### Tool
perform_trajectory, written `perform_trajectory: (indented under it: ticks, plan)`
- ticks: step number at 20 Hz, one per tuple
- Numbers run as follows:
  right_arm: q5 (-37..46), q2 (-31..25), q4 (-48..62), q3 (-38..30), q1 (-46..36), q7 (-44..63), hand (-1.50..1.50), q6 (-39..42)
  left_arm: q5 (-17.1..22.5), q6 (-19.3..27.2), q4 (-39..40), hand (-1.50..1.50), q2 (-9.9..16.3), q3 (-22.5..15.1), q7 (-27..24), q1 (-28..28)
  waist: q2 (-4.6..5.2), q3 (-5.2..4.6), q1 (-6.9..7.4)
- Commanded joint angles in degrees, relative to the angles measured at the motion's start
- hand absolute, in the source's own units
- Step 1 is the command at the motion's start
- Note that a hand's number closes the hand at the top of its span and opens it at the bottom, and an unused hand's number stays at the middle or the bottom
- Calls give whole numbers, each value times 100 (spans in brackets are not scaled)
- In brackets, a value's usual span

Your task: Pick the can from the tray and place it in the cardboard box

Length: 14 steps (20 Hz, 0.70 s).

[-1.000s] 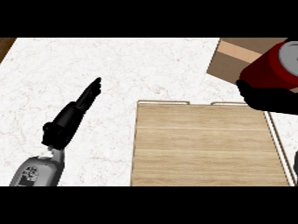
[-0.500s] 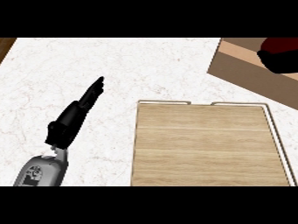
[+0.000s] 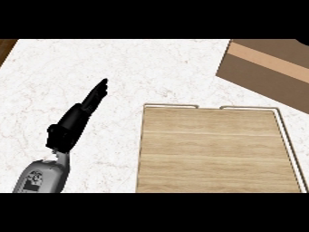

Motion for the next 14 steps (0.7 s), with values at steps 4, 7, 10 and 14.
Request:
perform_trajectory:
  ticks: [4,7,10,14]
  plan:
    - [279,-330,1615,28,-151,-751,150,-834,-246,117,358,0,-154,-28,-291,-87,15,0,5]
    - [293,-289,2160,9,-200,-927,150,-1149,67,-185,334,0,81,283,-390,24,13,-1,13]
    - [422,-283,3247,-114,-170,-1363,150,-1957,-211,43,329,0,-212,-40,-192,-132,45,3,60]
    - [136,-371,4193,-503,-477,-1501,150,-2116,-82,-93,57,0,-125,48,183,-248,49,7,97]
